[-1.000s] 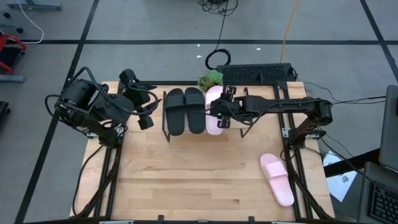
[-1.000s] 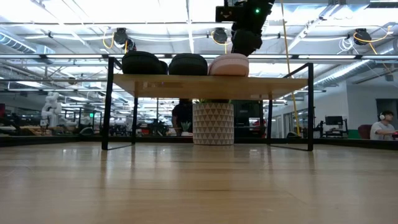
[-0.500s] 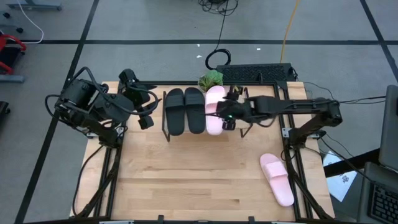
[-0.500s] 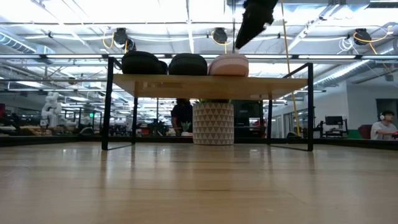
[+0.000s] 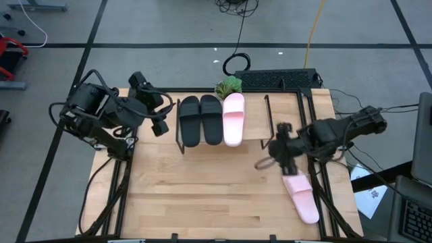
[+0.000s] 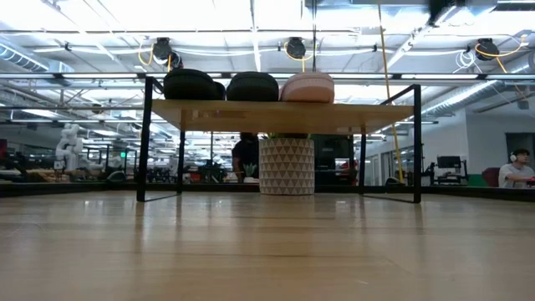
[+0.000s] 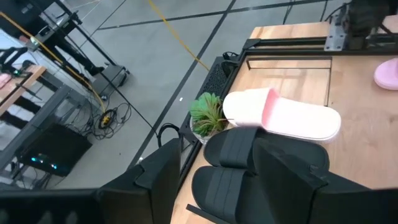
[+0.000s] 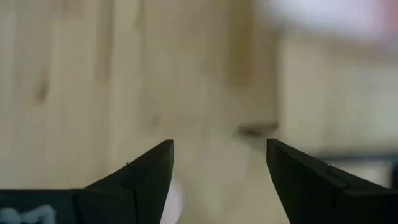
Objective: Pick and place slides into the shelf
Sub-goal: Put the pink slipper on the shelf
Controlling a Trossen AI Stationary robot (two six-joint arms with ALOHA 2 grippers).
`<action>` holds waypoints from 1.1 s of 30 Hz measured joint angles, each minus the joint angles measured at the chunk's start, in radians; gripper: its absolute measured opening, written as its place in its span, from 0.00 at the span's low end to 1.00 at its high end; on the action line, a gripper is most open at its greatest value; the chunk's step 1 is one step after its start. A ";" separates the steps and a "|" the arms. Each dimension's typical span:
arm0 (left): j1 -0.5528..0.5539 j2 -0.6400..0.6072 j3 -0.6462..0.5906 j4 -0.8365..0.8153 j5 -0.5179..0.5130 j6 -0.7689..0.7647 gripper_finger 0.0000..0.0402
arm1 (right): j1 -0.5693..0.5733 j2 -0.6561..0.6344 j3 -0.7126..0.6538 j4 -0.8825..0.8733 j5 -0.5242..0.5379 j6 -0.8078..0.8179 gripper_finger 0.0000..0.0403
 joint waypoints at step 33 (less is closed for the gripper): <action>0.032 0.083 -0.001 0.009 0.049 -0.169 0.51 | 0.596 0.008 -0.486 0.168 -0.327 0.597 0.61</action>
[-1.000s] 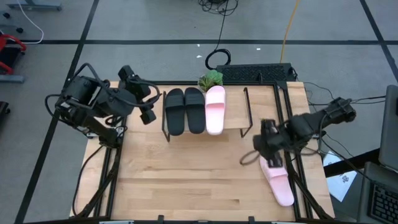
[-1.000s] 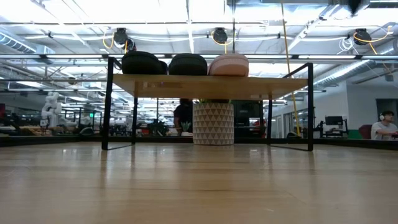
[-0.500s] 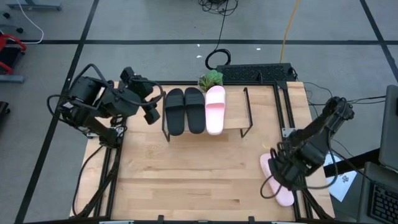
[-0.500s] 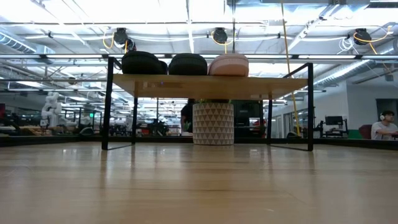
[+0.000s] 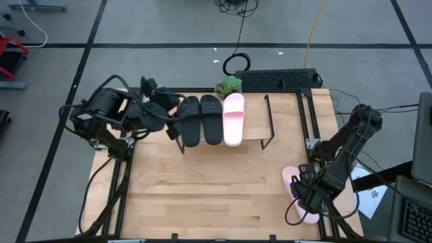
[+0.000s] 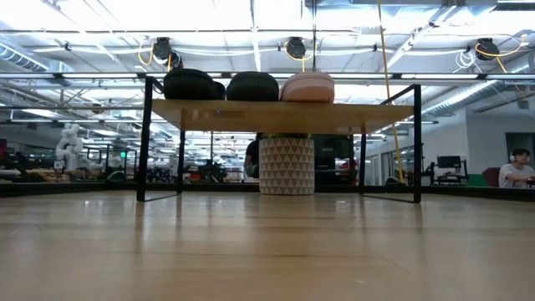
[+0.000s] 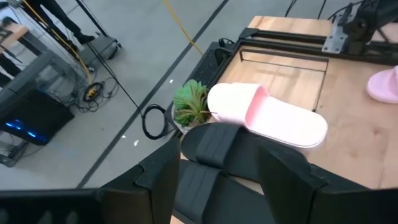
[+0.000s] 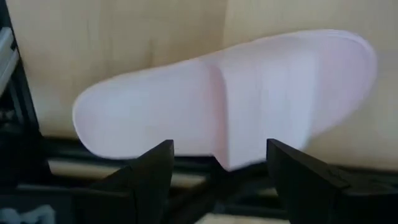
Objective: Pick and place slides into the shelf
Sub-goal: Put the pink slipper on the shelf
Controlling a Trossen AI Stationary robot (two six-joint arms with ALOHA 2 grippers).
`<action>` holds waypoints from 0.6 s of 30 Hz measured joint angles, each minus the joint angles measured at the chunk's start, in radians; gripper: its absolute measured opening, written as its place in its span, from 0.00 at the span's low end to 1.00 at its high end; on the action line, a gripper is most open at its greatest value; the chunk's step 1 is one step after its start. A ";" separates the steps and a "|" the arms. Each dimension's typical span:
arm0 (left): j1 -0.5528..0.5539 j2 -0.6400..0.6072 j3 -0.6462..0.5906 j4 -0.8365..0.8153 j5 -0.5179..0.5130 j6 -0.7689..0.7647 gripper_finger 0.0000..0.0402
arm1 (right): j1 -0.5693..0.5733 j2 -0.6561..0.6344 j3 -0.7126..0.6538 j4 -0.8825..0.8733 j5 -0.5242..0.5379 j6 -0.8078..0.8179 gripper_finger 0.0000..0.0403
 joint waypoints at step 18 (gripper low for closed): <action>-0.006 0.007 0.001 -0.001 0.011 -0.018 0.51 | 0.000 0.000 -0.174 0.082 0.099 0.054 0.61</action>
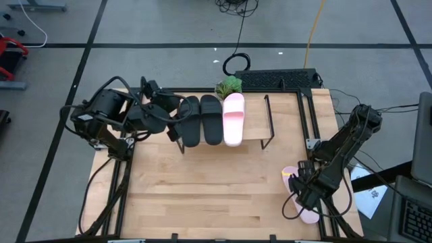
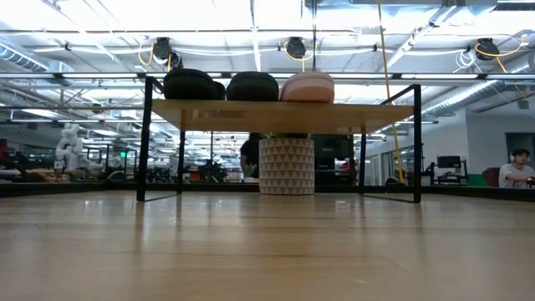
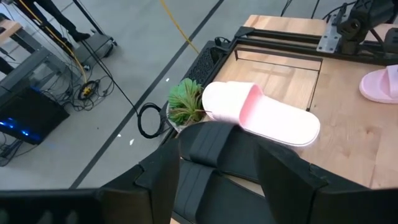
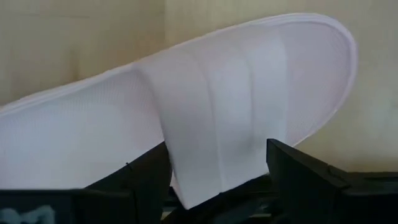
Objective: Pick and place slides into the shelf
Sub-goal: Put the pink slipper on the shelf
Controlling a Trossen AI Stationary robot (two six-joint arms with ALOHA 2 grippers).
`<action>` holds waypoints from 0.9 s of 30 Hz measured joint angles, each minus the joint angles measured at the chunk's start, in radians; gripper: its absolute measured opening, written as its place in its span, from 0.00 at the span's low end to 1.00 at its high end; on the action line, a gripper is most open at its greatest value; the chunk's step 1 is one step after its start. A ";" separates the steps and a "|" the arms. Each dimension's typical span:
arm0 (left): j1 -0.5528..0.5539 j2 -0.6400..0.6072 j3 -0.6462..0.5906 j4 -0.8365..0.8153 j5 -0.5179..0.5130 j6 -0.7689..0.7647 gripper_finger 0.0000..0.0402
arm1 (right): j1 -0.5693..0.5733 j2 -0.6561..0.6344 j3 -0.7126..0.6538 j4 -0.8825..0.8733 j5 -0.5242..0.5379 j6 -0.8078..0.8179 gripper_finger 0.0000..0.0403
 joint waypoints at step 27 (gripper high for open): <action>0.000 0.000 0.000 0.000 -0.001 0.005 0.51 | 0.000 0.000 0.001 -0.026 0.190 0.106 0.03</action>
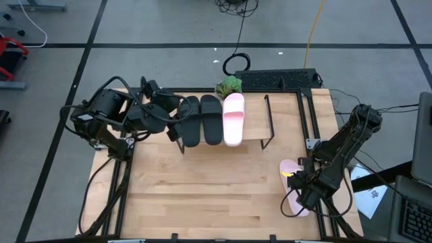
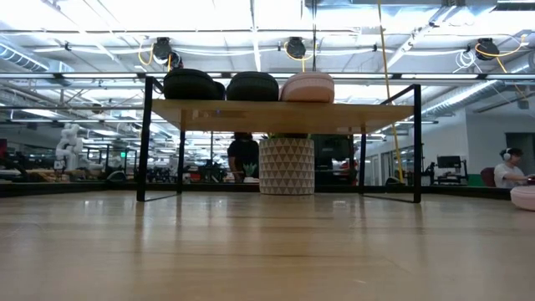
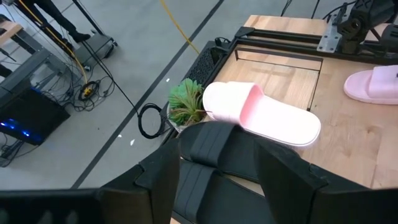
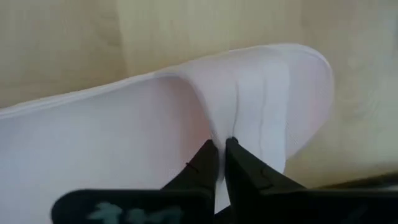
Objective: Pick and place slides into the shelf
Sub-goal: Put the pink slipper on the shelf
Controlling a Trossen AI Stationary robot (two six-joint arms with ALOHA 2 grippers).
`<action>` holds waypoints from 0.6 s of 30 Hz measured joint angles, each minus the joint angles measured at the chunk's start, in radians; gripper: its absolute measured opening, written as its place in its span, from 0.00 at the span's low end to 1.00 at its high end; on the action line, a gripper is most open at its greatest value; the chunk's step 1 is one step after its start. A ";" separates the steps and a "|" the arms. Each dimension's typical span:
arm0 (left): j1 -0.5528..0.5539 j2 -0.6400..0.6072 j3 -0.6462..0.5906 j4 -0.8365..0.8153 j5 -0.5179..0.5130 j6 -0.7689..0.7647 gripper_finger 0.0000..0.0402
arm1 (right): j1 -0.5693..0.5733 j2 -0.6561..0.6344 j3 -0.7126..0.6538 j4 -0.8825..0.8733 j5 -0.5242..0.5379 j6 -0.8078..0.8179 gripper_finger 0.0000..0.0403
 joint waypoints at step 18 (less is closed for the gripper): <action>0.000 0.000 0.000 0.000 -0.001 0.008 0.51 | -0.001 0.001 0.402 -0.423 0.061 0.207 0.00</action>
